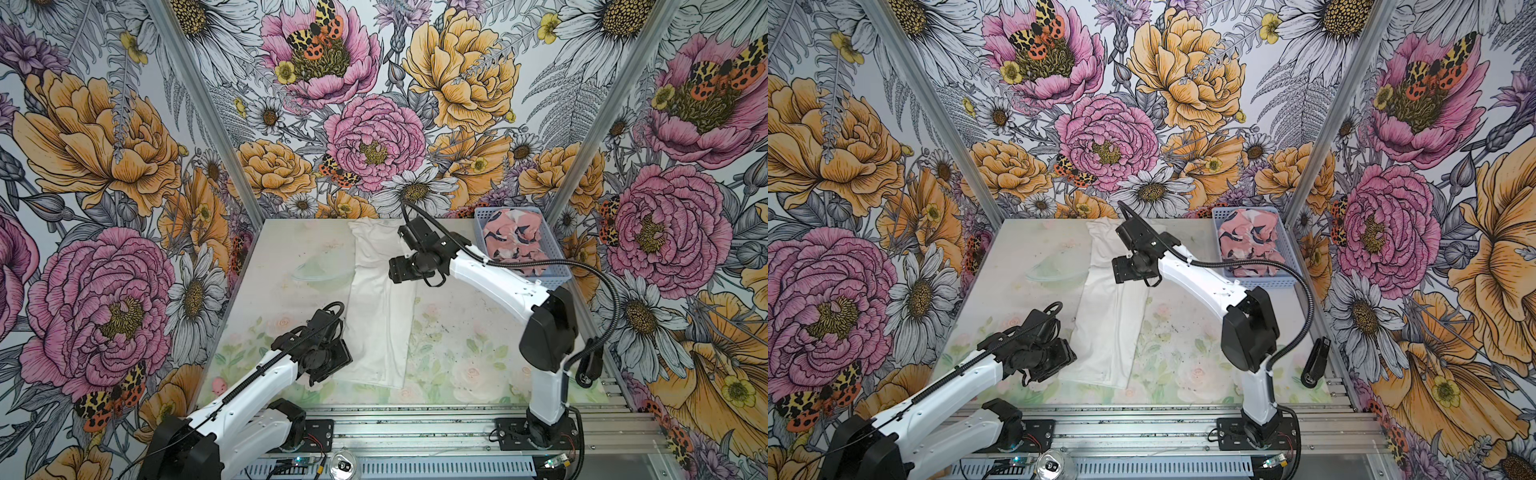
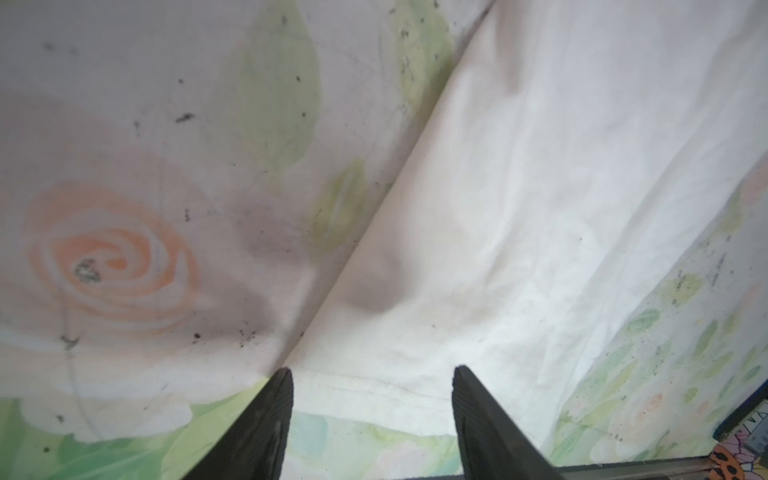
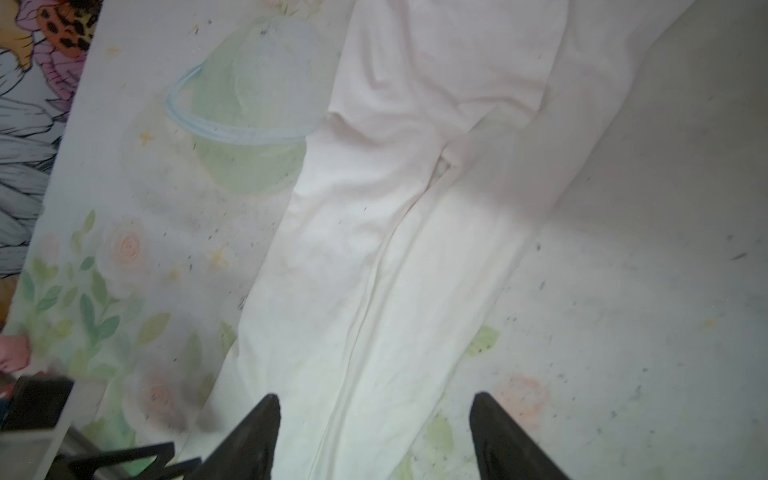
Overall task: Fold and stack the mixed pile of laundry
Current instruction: 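Grasp the shirt hem nearest the robot with both grippers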
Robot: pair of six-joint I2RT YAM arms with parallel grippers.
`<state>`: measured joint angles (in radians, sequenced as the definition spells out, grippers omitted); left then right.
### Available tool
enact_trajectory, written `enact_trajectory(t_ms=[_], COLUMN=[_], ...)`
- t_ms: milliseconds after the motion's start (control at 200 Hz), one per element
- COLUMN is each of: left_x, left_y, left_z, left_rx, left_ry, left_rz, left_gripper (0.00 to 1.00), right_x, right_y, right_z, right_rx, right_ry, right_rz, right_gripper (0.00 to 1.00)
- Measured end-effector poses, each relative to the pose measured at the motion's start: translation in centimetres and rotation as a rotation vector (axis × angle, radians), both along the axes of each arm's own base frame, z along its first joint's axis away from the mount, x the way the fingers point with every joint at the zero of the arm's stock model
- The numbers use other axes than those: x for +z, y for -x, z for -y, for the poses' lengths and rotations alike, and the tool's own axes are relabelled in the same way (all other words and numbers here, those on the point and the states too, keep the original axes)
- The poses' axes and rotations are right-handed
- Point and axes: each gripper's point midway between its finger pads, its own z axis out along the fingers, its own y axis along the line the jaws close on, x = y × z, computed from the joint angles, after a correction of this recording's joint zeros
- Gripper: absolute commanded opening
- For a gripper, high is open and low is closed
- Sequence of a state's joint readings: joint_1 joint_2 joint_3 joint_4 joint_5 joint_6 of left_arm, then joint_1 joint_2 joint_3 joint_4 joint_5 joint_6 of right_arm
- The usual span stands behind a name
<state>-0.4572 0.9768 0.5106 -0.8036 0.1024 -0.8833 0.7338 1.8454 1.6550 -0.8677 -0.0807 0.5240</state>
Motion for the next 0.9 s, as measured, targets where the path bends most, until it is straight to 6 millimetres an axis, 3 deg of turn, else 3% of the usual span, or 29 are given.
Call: enact_trajectory(t_ms=[180,255,320,505,706,901], left_x=[-1.0,-1.6,-2.0,-2.1,-2.1,-2.2], left_y=[0.0,0.1,0.3,0.6,0.9,0.9], left_z=[0.0,0.2,0.5,1.0,1.2,1.2], left_rx=[-0.04,-0.065,-0.088,-0.121,-0.132,-0.127], left_ry=[-0.03,-0.044,-0.054,-0.056,-0.053,-0.051], left_rz=[-0.03,-0.049,-0.063,-0.061,-0.053,-0.052], left_gripper=[0.68,0.67,0.66,0.62,0.62,0.62], right_x=[-9.6,-12.6,-13.9,-13.3,-12.9,-13.9], right_y=[12.9,16.5,18.3,19.3,19.4,19.5], right_z=[3.1,4.2,4.2,1.0,-0.2,-1.6], right_rx=[-0.034,-0.052,-0.064,-0.049,-0.033,-0.002], right_ry=[0.096,0.144,0.151,0.046,-0.004,-0.004], right_rz=[-0.278,-0.362,-0.398,-0.388,-0.399,-0.437], right_gripper=[0.71,0.71,0.71,0.71,0.67,0.4])
